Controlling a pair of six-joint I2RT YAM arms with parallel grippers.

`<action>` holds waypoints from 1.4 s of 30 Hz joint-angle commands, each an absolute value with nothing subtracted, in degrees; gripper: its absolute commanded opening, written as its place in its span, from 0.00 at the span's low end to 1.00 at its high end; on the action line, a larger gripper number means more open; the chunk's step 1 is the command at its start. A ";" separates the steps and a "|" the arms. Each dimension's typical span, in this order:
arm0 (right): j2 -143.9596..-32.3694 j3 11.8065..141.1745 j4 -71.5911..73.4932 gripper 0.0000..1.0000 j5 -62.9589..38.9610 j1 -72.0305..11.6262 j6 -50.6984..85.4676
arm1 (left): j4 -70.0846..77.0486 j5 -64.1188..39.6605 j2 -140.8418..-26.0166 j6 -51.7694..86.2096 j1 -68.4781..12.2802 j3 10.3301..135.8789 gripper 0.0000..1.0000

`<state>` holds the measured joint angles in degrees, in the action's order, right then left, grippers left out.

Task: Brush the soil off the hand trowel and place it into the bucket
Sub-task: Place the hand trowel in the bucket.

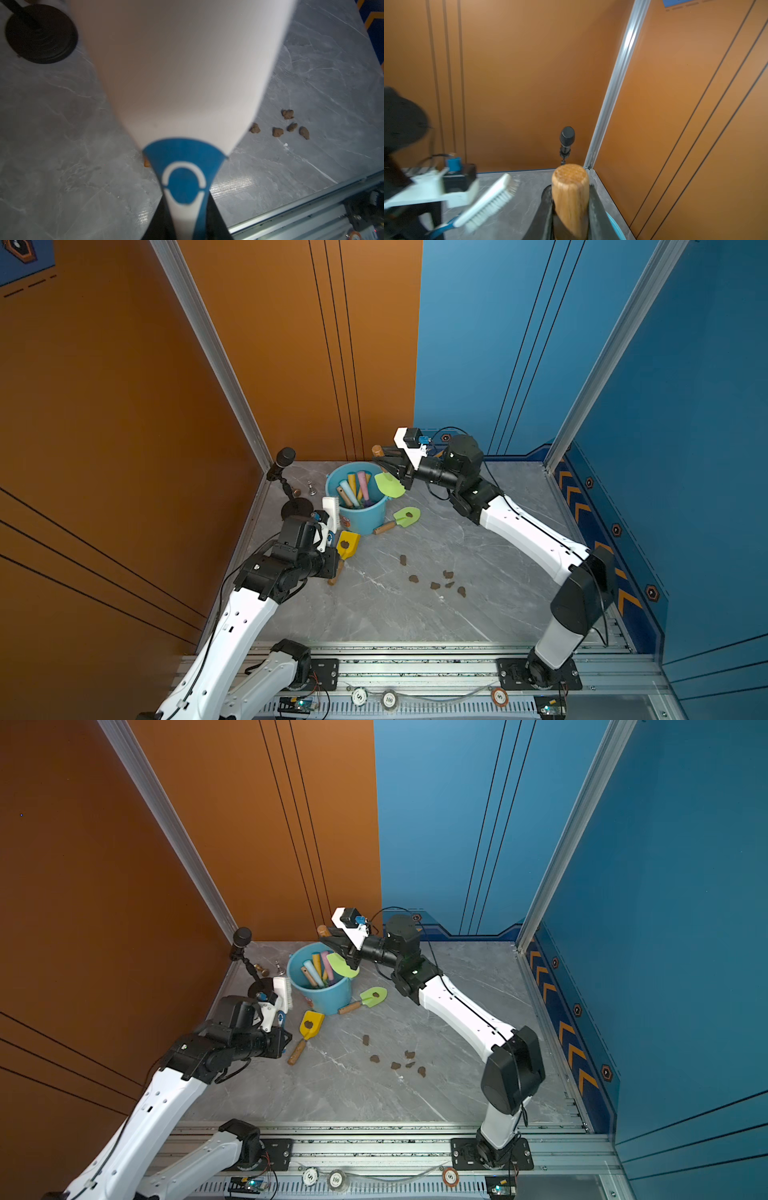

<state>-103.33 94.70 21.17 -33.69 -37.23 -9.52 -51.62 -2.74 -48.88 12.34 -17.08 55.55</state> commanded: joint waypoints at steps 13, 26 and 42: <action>-125.20 108.98 39.35 0.03 -23.23 -39.55 -2.36 | -45.46 1.49 -40.18 14.59 -14.26 44.00 0.00; -130.96 108.09 35.70 0.14 -24.52 -39.55 -0.86 | -45.35 0.54 -41.55 14.33 -13.27 44.12 0.00; -132.29 106.35 33.31 0.38 -23.46 -38.67 1.68 | -45.41 0.02 -41.92 14.15 -12.97 44.21 0.00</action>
